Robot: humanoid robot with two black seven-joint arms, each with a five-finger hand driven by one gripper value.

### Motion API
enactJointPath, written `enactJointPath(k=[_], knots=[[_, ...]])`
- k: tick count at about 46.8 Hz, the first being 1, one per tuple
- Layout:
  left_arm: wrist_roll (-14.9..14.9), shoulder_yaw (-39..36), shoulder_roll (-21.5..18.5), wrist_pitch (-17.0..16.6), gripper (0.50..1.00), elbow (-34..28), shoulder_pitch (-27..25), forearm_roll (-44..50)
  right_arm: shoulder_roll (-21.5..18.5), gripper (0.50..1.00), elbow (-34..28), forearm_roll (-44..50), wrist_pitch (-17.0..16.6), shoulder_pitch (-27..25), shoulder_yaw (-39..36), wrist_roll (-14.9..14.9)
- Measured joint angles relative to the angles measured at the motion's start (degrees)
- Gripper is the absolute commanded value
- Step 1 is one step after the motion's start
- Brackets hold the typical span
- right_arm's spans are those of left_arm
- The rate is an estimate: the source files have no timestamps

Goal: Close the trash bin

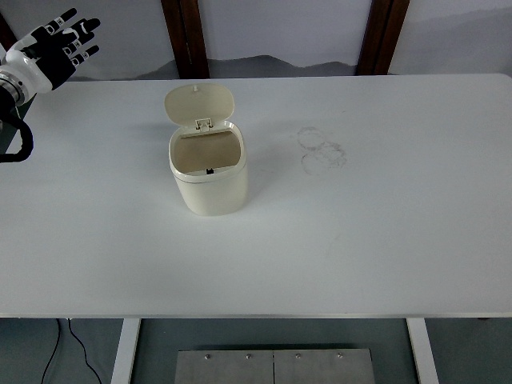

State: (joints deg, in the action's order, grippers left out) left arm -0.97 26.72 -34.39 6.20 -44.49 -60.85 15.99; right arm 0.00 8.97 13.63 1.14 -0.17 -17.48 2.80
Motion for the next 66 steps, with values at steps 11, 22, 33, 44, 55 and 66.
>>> enactJointPath(k=[11,22,33,44,55,66], knots=[[2.0,-0.7,-3.2,-4.0,1.000,-8.6,-2.7,-0.3,0.0,0.995,0.0,0.0,0.0,0.0,0.0,0.0],[3.1,-11.6,-4.7,-5.9,1.000,-15.4,-11.2,-0.4,0.0,0.995,0.0,0.0,0.0,0.0,0.0,0.0],[4.3,-24.3,-5.5,-5.2,1.000,-18.0,-20.2,-0.4,0.0,0.995,0.0,0.0,0.0,0.0,0.1,0.0],[5.5,-33.6,-4.9,-5.1,1.000,-21.4,-29.1,-0.4,0.0,0.995,0.0,0.1,0.0,0.0,0.1,0.0],[8.4,-45.0,-1.9,-5.3,1.000,-25.7,-38.7,-0.3,0.0,0.995,0.0,0.1,0.0,0.0,0.1,-0.1],[8.9,-50.1,1.4,-5.2,1.000,-25.7,-42.8,-0.3,0.0,0.995,0.0,0.1,0.0,0.0,0.1,-0.1]])
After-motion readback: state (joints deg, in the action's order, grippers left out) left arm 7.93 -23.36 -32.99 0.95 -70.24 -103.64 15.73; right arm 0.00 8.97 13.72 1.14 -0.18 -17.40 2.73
